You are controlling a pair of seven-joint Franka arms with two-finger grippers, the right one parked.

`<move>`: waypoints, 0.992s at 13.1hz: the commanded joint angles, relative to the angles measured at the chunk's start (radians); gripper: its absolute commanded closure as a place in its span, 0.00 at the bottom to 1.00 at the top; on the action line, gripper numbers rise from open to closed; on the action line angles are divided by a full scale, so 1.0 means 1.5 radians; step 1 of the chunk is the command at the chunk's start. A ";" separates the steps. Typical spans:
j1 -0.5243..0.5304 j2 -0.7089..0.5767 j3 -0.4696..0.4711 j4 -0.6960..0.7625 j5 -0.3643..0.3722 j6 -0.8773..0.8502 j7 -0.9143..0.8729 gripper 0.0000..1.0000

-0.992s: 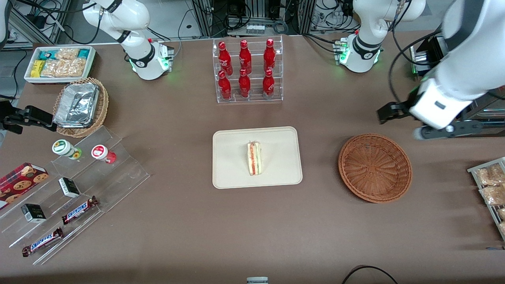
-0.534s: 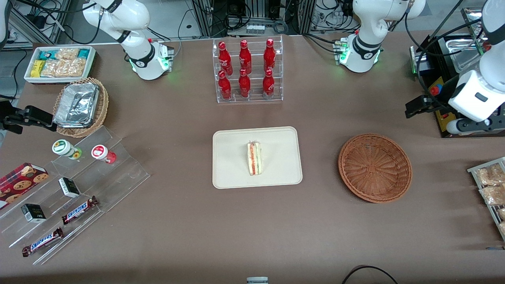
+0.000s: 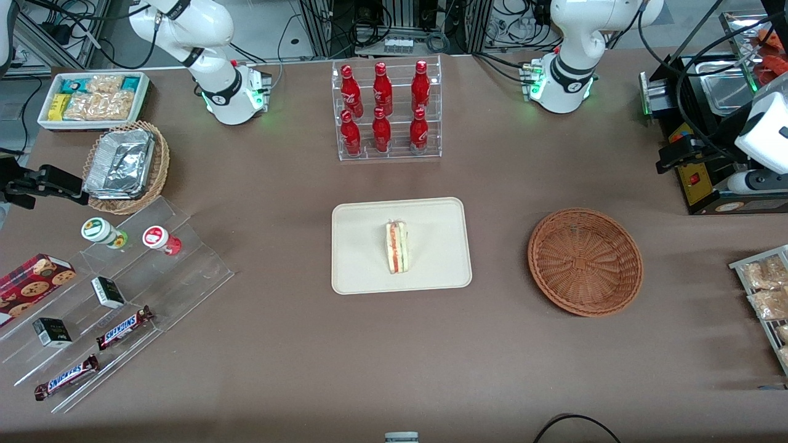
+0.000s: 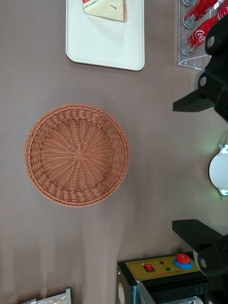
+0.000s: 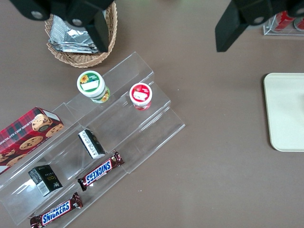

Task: Place sandwich from basket to tray

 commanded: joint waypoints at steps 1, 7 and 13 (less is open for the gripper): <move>0.032 -0.018 -0.033 -0.009 0.007 0.009 0.010 0.00; 0.004 -0.028 -0.027 -0.005 0.009 0.008 0.011 0.00; -0.015 -0.008 -0.031 0.017 0.071 0.005 0.011 0.00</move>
